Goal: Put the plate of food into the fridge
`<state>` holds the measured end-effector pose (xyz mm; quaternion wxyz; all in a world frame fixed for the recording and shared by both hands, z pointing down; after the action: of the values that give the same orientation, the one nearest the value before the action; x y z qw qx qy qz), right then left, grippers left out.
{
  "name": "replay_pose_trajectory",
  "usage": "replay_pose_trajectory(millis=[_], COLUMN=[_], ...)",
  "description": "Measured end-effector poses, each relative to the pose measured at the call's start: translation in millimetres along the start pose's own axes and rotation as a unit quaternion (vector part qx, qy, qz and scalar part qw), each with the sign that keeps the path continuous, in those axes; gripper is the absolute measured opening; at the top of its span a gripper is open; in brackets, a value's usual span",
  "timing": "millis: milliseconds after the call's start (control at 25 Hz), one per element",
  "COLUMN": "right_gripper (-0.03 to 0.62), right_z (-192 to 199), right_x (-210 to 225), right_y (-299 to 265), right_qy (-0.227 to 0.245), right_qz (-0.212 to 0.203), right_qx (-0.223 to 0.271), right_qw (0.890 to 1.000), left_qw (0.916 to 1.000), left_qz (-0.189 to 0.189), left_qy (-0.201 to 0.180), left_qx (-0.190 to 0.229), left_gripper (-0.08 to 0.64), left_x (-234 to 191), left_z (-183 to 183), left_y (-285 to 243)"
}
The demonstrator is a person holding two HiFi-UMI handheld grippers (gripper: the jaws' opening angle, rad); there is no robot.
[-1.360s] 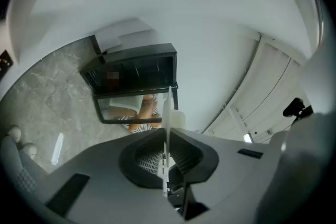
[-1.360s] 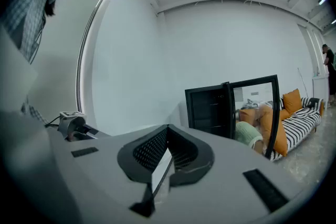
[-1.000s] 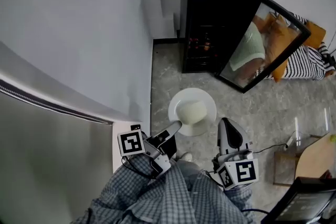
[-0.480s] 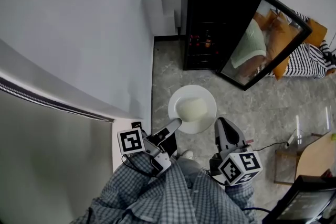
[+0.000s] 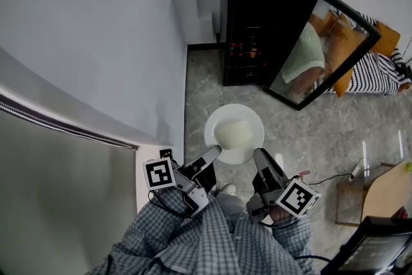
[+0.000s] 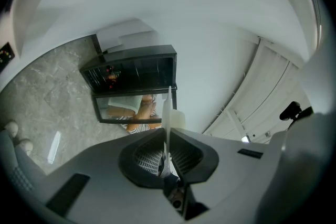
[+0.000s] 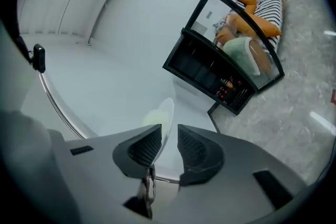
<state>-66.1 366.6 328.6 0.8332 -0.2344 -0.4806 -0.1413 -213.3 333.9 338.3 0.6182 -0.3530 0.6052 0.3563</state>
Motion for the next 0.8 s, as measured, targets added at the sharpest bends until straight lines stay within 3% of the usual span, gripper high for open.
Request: replay_pose_trajectory(millis=[240, 520, 800], right_gripper=[0.056, 0.048, 0.048], right_z=[4, -3, -7], right_x=[-2, 4, 8], right_y=[-1, 14, 25], right_qy=[-0.004, -0.027, -0.020], right_qz=[-0.029, -0.030, -0.040], right_qx=[-0.019, -0.013, -0.010], right_qw=[0.999, 0.999, 0.999], left_qw=[0.9999, 1.0000, 1.0000], left_qz=[0.003, -0.001, 0.005], left_qy=[0.011, 0.010, 0.004], left_qx=[0.001, 0.002, 0.002], left_gripper=[0.023, 0.023, 0.023], left_x=[-1, 2, 3], left_z=[8, 22, 35], left_y=[-2, -10, -16])
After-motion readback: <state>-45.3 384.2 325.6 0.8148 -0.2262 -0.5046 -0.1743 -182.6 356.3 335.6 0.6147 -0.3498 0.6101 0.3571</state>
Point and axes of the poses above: the fingertips, and each gripper's own axes: y backward along the fingers, x to its right, z out of its underside, the point moved 3 cm from there along y, backward along the fingers, and after that the axes turned 1 degree about -x, right-handed, at the moved point
